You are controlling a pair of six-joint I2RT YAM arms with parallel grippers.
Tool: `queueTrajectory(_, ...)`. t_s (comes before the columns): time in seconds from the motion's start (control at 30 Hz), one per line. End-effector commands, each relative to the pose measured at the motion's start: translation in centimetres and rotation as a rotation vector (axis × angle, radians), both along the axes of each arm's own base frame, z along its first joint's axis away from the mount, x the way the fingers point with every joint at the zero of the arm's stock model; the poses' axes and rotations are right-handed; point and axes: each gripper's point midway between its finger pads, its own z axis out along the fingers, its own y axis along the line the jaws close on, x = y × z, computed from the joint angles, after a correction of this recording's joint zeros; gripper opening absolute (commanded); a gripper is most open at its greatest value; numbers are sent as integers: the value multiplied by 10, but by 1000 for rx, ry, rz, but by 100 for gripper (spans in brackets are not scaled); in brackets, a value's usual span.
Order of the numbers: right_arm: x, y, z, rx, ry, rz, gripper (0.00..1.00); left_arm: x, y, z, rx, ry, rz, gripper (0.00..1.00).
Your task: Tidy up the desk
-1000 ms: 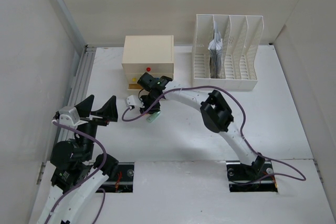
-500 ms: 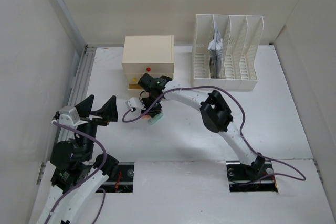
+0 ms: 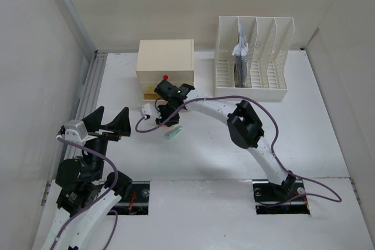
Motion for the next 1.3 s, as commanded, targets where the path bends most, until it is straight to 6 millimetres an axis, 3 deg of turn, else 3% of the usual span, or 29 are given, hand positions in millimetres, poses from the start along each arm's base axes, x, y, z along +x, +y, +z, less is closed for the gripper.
queueTrajectory(0.0,27,24,91,200,-188,-77,11,-2,1,8,-18,-40,0,95)
queueTrajectory(0.03,32,23,108,220,-226,-106,11,-2,1,8,-18,-40,0,95)
queueTrajectory(0.2,53,16,140,256,-348,-200,11,-2,1,8,-18,-40,0,95)
queueTrajectory(0.47,89,-2,158,244,-532,-375,9,-2,1,8,-18,-40,0,95)
queueTrajectory(0.53,94,-6,147,207,-548,-396,9,-2,1,8,-18,-40,0,95)
queueTrajectory(0.57,96,-6,152,210,-558,-403,9,-2,1,8,-18,-40,0,95)
queueTrajectory(0.77,101,-9,133,171,-552,-443,9,-2,1,8,-18,-40,0,95)
queueTrajectory(0.83,103,-9,137,175,-562,-451,9,-2,1,8,-18,-40,0,95)
queueTrajectory(0.9,104,-9,125,151,-560,-453,9,-2,1,8,-18,-40,0,95)
queueTrajectory(0.93,105,-8,130,161,-564,-455,9,-2,1,8,-18,-40,0,95)
queueTrajectory(1.27,109,-7,105,117,-555,-465,9,-2,1,6,-13,-32,0,95)
